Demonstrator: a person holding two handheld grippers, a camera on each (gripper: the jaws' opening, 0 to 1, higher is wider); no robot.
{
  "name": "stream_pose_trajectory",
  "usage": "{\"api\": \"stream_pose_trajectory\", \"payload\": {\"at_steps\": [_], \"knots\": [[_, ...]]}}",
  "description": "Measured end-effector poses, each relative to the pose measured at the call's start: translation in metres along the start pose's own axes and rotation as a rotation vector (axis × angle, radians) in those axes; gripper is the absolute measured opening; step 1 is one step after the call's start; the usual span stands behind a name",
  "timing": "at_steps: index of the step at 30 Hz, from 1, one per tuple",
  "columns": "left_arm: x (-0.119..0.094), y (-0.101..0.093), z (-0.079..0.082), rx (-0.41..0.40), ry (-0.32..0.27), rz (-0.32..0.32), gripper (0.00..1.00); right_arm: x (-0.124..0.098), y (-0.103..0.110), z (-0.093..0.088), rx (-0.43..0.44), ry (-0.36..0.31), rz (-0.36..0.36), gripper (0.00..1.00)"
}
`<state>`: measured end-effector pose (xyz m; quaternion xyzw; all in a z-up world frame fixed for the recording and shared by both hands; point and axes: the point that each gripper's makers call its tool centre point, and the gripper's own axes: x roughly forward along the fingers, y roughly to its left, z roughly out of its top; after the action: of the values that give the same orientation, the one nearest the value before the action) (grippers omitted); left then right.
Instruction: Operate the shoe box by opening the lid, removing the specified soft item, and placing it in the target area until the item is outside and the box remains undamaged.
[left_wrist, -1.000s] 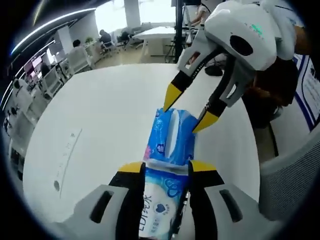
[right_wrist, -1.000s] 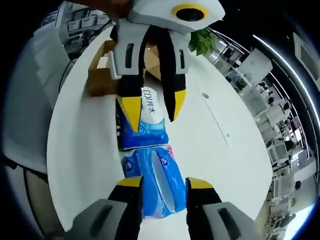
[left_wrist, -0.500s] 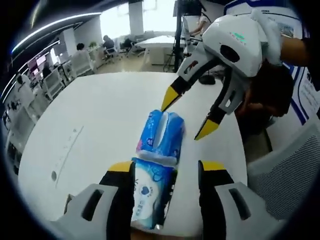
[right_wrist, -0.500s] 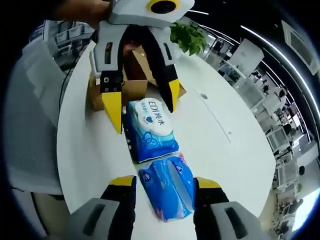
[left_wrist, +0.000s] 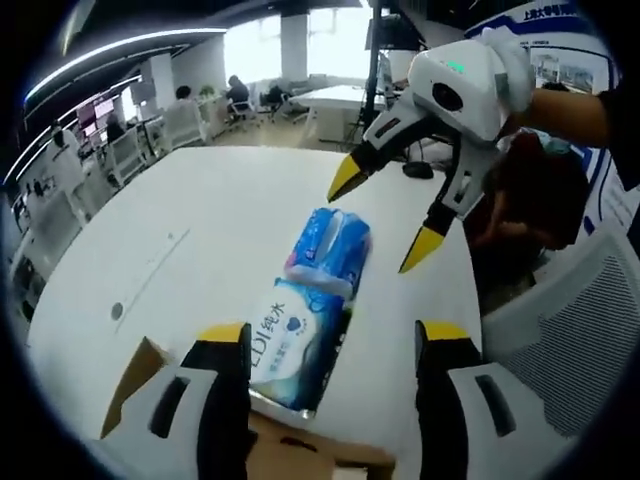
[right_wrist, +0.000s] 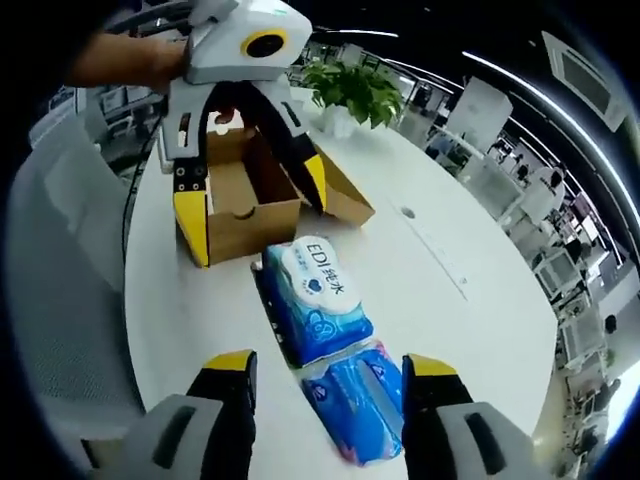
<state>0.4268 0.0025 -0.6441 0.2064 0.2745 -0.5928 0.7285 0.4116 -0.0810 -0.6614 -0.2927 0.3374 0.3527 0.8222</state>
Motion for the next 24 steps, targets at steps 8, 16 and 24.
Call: {"api": "stream_pose_trajectory", "payload": {"at_steps": [8, 16, 24], "knots": [[-0.040, 0.008, -0.028, -0.020, -0.025, 0.036, 0.78, 0.005, 0.017, 0.026, 0.030, -0.063, 0.044, 0.62], [-0.074, 0.017, -0.046, -0.066, -0.055, 0.087, 0.80, 0.017, 0.037, 0.044, 0.005, -0.071, 0.105, 0.64], [-0.110, 0.022, -0.061, -0.105, -0.087, 0.145, 0.86, 0.026, 0.059, 0.068, -0.043, -0.091, 0.177, 0.64]]}}
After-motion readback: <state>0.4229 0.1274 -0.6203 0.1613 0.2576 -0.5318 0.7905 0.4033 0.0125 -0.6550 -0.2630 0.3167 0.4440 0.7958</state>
